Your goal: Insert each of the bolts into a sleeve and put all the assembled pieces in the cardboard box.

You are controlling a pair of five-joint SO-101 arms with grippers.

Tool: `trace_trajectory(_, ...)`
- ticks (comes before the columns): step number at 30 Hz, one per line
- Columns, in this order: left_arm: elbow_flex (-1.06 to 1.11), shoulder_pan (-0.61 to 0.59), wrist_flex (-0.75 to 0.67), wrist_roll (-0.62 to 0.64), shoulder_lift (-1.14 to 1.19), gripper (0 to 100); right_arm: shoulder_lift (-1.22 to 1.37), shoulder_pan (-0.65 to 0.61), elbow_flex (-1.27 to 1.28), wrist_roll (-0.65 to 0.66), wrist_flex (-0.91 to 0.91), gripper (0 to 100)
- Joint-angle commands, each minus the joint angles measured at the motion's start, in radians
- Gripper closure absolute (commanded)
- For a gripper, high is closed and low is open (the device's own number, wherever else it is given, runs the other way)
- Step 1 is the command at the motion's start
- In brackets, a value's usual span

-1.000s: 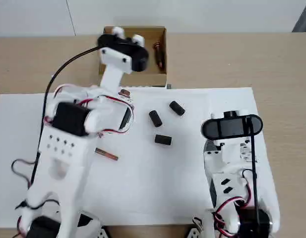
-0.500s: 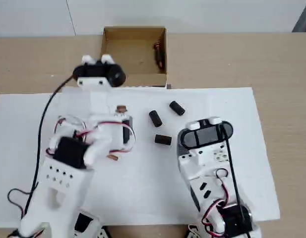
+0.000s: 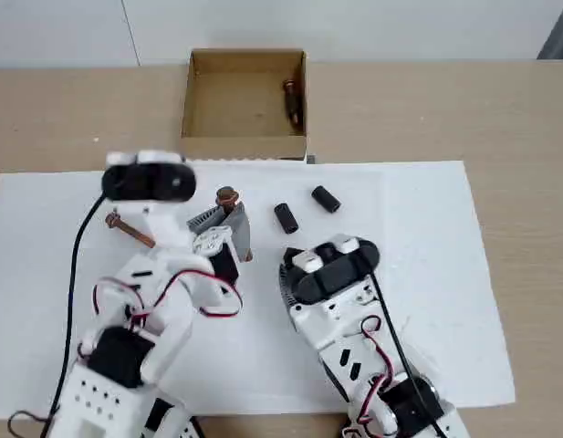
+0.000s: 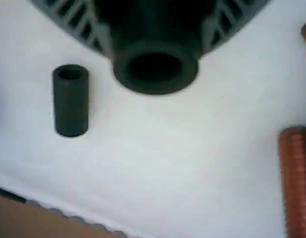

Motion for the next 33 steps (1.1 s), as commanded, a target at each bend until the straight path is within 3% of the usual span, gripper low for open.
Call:
trace_trajectory(1, 0.096, 0.011, -0.109, 0.008, -0.146, 99, -0.012, -0.039, 0.006, -0.003, -0.031, 99.6)
trace_trajectory(15, 0.332, 0.012, -0.149, 0.051, -0.595, 99, -0.012, -0.168, 0.011, 0.078, -0.061, 99.6)
trace_trajectory(20, 0.349, 0.015, -0.149, 0.078, -0.595, 99, -0.012, -0.17, 0.011, 0.118, -0.068, 99.6)
trace_trajectory(28, 0.343, 0.153, -0.072, 0.072, -0.595, 99, -0.012, -0.163, 0.011, 0.121, -0.059, 99.6)
trace_trajectory(33, 0.317, 0.141, -0.034, 0.072, -0.595, 99, -0.012, -0.163, 0.011, 0.121, -0.058, 99.6)
